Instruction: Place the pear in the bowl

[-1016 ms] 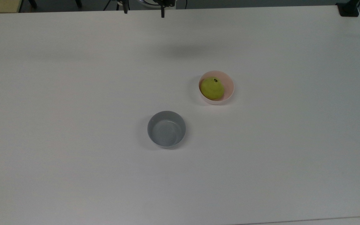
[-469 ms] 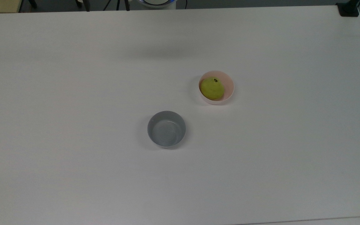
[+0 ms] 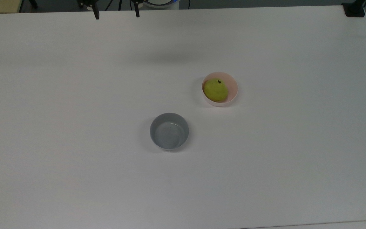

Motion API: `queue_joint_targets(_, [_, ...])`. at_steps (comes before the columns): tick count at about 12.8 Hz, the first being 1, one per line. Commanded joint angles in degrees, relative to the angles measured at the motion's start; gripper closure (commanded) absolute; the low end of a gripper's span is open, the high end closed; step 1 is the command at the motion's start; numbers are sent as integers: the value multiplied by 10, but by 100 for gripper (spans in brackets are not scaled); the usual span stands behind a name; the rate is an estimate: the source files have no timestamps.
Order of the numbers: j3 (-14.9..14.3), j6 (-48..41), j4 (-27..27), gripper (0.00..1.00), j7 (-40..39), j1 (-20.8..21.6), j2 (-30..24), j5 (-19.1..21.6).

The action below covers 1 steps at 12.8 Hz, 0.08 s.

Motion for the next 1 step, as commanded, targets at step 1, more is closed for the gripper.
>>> queue_joint_targets(1, [15, 14, -5, 0, -8, -12, -3, 7])
